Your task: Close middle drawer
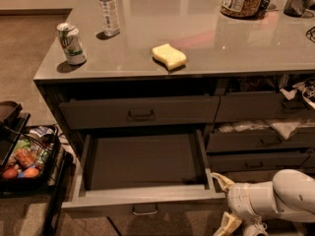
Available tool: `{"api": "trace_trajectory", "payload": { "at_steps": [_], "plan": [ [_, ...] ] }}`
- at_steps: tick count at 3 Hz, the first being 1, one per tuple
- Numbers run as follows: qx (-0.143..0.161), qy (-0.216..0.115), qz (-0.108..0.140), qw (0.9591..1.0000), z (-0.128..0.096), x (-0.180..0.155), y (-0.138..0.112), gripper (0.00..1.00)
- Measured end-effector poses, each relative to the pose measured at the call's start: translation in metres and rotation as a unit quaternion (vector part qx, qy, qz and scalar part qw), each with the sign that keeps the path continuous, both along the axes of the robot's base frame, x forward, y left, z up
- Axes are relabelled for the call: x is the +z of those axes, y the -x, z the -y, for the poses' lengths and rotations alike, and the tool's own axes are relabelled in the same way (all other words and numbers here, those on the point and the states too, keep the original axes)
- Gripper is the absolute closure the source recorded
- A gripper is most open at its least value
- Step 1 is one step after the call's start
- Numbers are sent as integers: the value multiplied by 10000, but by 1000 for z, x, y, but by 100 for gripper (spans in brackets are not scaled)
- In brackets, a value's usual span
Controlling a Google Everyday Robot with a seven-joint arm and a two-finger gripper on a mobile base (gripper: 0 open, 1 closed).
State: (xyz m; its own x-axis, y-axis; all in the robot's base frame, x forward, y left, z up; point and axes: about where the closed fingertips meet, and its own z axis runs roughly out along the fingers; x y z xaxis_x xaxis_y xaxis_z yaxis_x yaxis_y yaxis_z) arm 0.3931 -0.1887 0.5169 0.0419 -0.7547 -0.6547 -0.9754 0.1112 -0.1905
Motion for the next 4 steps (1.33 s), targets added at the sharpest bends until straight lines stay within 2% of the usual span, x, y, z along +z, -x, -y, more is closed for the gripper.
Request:
{"api": "trace_trajectory", "payload": {
  "at_steps": [1, 2, 3, 4],
  "plan": [
    [109, -27, 70, 9999, 2, -41, 25, 0],
    [113, -30, 73, 9999, 2, -41, 25, 0],
    [113, -30, 73, 9999, 2, -41, 25, 18],
    [113, -31, 72, 9999, 2, -41, 25, 41]
  ]
}}
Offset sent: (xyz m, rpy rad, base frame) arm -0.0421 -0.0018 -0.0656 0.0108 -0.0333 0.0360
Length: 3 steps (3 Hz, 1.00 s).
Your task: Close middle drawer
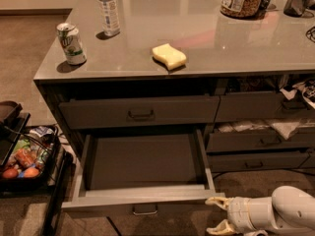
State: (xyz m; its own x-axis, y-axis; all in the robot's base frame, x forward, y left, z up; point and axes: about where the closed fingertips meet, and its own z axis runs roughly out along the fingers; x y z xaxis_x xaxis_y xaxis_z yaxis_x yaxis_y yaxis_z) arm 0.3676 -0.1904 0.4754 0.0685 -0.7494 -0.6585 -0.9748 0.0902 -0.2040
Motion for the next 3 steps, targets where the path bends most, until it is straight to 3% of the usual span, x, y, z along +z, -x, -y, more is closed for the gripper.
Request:
{"api": "trace_trajectory", "payload": {
  "at_steps": [2, 3],
  "plan": [
    [22, -132, 76, 9999, -3, -13, -2, 88],
    [-121, -218, 263, 9993, 0, -29, -13, 100]
  ]
}}
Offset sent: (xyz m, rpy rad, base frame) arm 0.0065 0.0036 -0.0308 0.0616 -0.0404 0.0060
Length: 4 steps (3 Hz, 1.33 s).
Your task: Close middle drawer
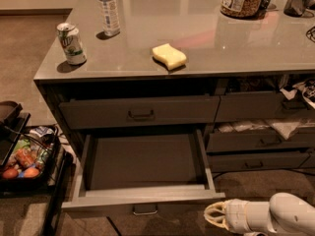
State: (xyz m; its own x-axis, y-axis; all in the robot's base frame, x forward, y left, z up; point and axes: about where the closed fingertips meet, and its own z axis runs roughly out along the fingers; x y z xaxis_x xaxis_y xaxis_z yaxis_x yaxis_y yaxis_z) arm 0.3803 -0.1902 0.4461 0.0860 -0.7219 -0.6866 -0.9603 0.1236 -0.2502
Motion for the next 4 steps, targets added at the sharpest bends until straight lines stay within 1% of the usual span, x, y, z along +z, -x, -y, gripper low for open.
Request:
{"api": "trace_trajectory", "payload": {
  "at_steps": [1, 2, 3, 4],
  "plan": [
    [-424, 35, 284, 9987, -3, -44, -16, 100],
    [-429, 36, 282, 9987, -3, -45, -16, 100],
    [-669, 40, 343, 9972, -7, -51, -26, 100],
    [-781, 85, 549, 9954, -17, -53, -48, 100]
  ]
}}
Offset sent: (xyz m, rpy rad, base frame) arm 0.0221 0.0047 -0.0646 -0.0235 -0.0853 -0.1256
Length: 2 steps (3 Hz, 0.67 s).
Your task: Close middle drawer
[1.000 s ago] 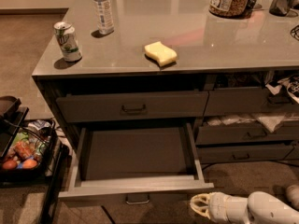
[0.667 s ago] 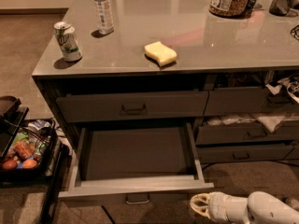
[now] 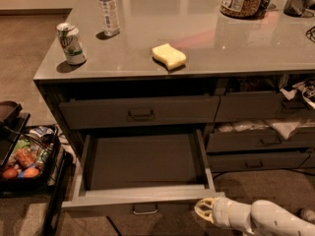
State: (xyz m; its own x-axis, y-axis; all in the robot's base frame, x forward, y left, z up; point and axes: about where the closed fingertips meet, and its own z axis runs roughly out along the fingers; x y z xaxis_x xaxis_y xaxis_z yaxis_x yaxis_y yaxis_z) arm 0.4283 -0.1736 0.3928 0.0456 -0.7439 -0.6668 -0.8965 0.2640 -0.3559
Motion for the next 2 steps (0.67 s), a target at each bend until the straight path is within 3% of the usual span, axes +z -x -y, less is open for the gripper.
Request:
{"api": "trace_trajectory", "payload": {
  "at_steps": [2],
  "plan": [
    [-3, 81, 175, 9998, -23, 1, -43, 100]
  ]
}}
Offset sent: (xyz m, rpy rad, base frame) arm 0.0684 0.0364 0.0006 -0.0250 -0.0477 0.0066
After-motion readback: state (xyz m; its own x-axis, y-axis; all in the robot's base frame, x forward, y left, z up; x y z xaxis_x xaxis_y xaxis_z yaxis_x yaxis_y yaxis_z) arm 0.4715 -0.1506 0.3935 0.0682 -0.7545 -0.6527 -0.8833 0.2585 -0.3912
